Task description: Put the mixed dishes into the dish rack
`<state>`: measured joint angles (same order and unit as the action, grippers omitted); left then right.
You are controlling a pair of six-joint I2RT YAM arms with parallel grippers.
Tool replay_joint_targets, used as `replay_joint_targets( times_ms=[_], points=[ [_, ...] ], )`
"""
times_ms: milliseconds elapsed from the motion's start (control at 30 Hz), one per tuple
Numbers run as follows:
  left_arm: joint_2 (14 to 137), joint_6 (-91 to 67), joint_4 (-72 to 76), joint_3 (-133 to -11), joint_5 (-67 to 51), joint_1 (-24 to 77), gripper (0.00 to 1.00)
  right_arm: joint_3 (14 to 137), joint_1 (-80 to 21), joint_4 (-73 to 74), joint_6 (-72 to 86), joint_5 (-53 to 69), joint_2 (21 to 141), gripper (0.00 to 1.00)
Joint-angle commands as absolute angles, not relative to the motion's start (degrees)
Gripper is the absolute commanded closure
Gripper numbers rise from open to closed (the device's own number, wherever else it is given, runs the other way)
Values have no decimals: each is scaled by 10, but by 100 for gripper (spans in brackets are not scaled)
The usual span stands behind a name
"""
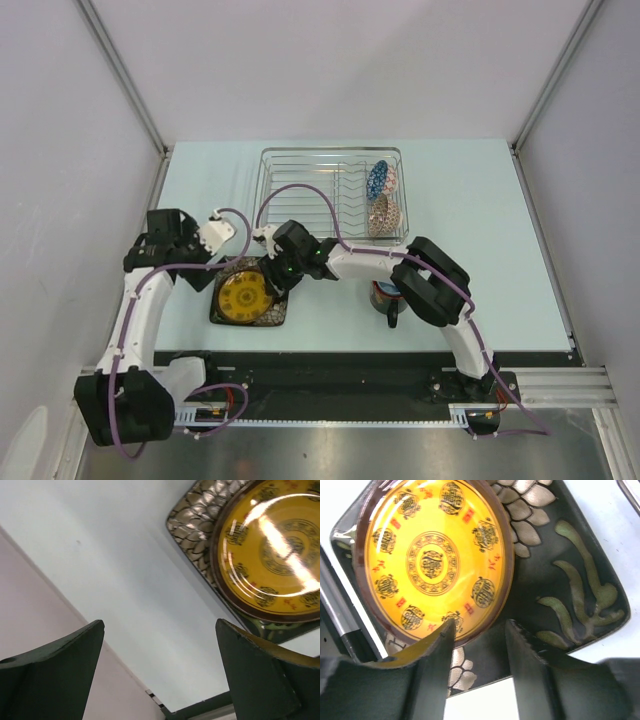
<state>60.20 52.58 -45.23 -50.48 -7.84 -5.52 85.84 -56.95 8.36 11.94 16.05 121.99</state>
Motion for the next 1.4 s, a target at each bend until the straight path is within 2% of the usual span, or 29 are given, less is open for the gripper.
replay_joint_targets(
  times_ms=[0, 67, 167, 500, 700, 1133, 1367],
  points=[
    [587, 543, -516, -476, -148, -72, 2, 874, -570, 104, 114, 146, 1236, 54],
    [587, 539, -525, -462, -178, -90, 2, 884, -570, 112, 114, 147, 1240, 62],
    [591, 516, -519, -441, -235, -105, 2, 897, -571, 122, 113, 150, 1248, 68],
    [648, 445, -490, -452, -341, -137, 2, 932, -572, 140, 114, 161, 1256, 76],
    [649, 447, -506, -465, -369, -167, 1, 936, -573, 141, 119, 164, 1251, 100],
    [728, 438, -504, -503, -414, -201, 1, 907, -569, 115, 126, 166, 1230, 100],
    [816, 473, -549, -524, -451, -200, 4, 895, -568, 106, 127, 160, 1226, 100]
  ],
)
